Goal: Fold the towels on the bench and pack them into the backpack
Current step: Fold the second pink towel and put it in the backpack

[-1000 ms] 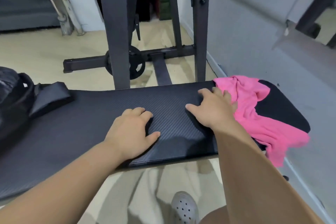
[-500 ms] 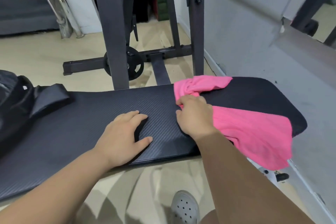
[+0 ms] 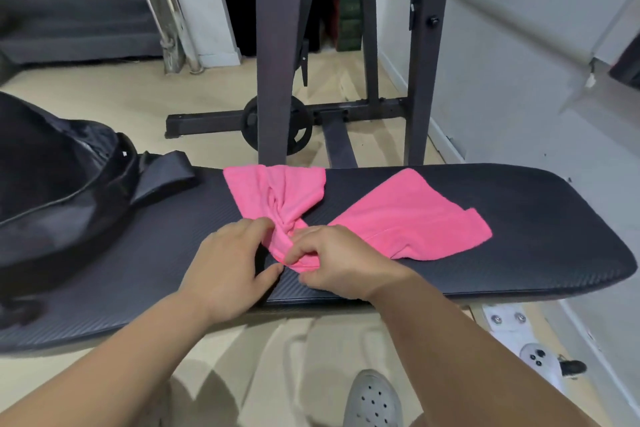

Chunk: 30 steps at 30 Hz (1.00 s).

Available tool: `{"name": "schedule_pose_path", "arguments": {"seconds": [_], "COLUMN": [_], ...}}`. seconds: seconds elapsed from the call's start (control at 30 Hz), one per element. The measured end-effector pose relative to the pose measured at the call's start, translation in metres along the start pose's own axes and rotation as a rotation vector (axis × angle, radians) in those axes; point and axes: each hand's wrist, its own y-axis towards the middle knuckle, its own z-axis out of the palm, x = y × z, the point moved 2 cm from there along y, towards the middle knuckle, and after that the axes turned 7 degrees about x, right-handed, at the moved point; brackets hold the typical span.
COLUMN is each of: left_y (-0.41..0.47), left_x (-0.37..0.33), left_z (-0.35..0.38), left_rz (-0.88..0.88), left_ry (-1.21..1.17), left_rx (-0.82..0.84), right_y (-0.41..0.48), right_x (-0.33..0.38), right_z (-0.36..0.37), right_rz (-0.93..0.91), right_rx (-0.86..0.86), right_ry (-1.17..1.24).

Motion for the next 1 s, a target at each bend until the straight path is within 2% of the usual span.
{"name": "schedule_pose_path", "arguments": {"seconds": [0.27,0.37,0.43,0.5,0.57,0.73,1.0], "left_y": [-0.004,-0.003,-0.001,0.000,0.000,0.004,0.004], "left_x": [0.011,0.013,0.015,0.016,0.018,0.018,0.026], "left_z": [-0.001,-0.001,0.000,0.000,0.000,0.000,0.001], "left_rz": [0.083,0.053,0.033,-0.005,-0.065,-0.161,-0.183], "left_ry": [0.101,0.151,0.195,0.217,0.220,0.171,0.162], "left_rx": [0.012,-0.011,-0.044,-0.048,-0.017,-0.022,-0.041], "right_y": [0.003,0.001,-0.003,-0.007,-0.010,-0.009,-0.012], "right_x": [0.005,-0.003,-0.010,-0.018,-0.024,-0.025,-0.027], "right_z": [0.006,-0.002,-0.010,-0.015,-0.017,-0.009,-0.013], "right_rz": [0.015,0.063,0.151,0.256,0.325,0.356,0.412], "right_rx": [-0.010,-0.187,-0.327,-0.393,-0.403,-0.430,-0.405], "right_ry": [-0.138,-0.316,-0.418,-0.460,-0.474,-0.517,-0.544]}}
